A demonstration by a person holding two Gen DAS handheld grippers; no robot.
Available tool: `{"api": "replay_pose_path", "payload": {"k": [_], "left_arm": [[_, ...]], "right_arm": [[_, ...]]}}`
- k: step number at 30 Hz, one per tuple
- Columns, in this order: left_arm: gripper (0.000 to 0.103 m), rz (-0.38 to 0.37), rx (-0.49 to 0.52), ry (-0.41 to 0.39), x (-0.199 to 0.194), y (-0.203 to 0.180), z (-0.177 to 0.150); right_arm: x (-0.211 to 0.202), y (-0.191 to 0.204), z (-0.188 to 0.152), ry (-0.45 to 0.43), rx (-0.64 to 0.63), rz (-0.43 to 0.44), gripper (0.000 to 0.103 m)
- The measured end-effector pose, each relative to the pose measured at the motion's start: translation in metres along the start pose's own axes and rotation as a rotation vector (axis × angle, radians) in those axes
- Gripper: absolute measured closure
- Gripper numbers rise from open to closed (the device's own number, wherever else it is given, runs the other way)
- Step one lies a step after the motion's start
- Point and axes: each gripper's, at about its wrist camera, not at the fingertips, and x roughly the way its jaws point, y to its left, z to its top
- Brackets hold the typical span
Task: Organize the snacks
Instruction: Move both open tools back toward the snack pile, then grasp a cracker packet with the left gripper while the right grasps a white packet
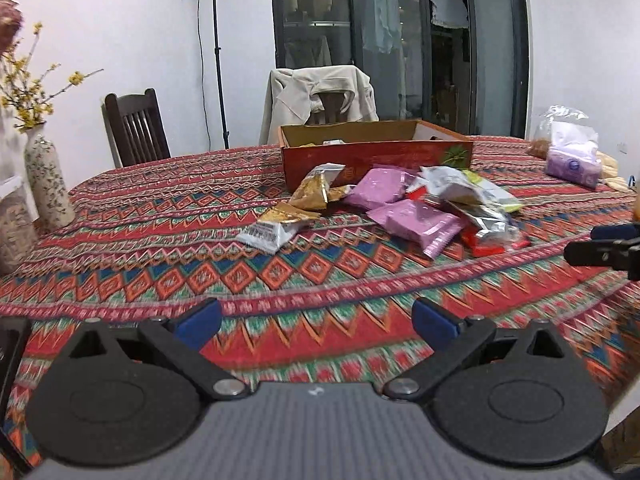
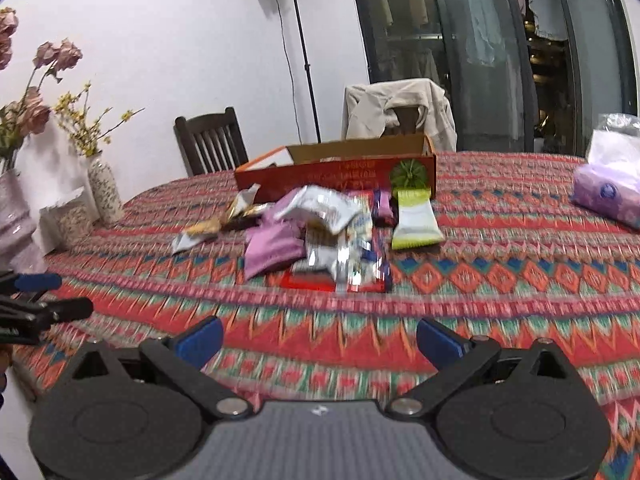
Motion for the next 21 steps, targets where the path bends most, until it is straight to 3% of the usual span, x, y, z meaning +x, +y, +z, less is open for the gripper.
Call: {"api": "replay_pose_path", "payload": {"k": [6, 11, 13, 15, 18, 21], "left_arm": [[0.001, -0.014, 0.028, -0.005, 0.054, 0.024, 0.033], [0.013, -0.034, 0.085, 0.036, 0.109, 0.042, 0.056], [0.023, -0.064, 0.105, 0.068, 0.130, 0.046, 0.061], [0.026, -0.097, 0.103, 0.112, 0.150, 0.053, 0.065], [0.026, -0.135, 0.084, 0.137, 0.169, 0.062, 0.066], [0.026, -0.171, 0.034, 0.153, 0.182, 0.071, 0.066]], "right_arm": [[0.044, -0.001, 0.032, -0.019, -0.083, 0.027, 0.007], [0.084, 0.003, 0.060, -0.028, -0.197, 0.010, 0.017], [0.100, 0.002, 0.070, -0.027, -0.227, 0.024, 0.018], [0.119, 0.000, 0.078, 0.004, -0.251, 0.055, 0.018], [0.145, 0.001, 0.088, 0.051, -0.307, 0.082, 0.031], [0.160, 0.002, 0.094, 0.050, -0.334, 0.096, 0.032]]}}
